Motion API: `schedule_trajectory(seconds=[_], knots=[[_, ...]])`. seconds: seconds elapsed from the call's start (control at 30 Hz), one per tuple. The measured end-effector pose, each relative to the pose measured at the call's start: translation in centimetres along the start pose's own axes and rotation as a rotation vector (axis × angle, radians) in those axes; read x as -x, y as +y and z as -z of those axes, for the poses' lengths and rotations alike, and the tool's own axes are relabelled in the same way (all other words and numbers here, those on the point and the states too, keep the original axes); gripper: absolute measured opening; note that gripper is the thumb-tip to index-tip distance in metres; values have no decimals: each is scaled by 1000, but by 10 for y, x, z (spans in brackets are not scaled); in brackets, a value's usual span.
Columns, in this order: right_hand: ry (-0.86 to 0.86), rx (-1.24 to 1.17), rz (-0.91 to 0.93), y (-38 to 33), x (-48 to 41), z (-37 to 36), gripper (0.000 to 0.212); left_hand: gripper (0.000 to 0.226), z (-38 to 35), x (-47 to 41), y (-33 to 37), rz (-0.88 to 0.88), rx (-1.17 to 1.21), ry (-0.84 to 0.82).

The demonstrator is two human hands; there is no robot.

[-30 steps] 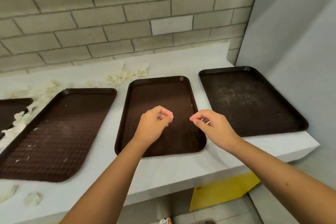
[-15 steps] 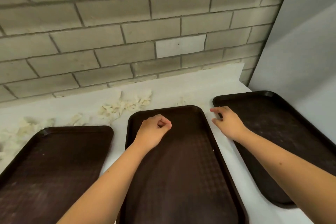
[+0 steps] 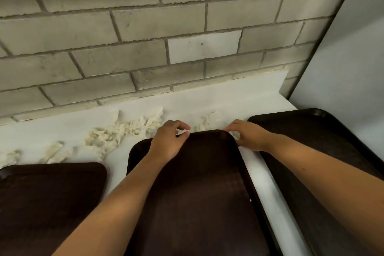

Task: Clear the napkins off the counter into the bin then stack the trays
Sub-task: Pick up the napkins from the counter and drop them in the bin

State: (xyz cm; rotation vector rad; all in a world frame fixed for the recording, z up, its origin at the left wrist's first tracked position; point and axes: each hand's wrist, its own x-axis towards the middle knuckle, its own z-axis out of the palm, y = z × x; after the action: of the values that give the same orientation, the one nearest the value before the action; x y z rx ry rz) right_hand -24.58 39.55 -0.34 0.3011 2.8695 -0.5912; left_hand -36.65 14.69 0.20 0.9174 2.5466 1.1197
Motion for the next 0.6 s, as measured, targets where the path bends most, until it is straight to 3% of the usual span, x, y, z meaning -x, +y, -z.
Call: schedule_trajectory(seconds=[0.1, 0.27, 0.43, 0.6], knots=[[109, 9, -25, 0, -4, -4, 20, 22, -9, -16, -3, -4, -43, -22], [247, -40, -66, 6, -11, -8, 2, 37, -31, -38, 11, 63, -156, -80], [426, -184, -151, 6, -17, -8, 23, 58, -51, -59, 28, 230, -327, -113], [459, -314, -199, 4, -12, -5, 29, 27, -52, -82, 28, 371, -265, -166]])
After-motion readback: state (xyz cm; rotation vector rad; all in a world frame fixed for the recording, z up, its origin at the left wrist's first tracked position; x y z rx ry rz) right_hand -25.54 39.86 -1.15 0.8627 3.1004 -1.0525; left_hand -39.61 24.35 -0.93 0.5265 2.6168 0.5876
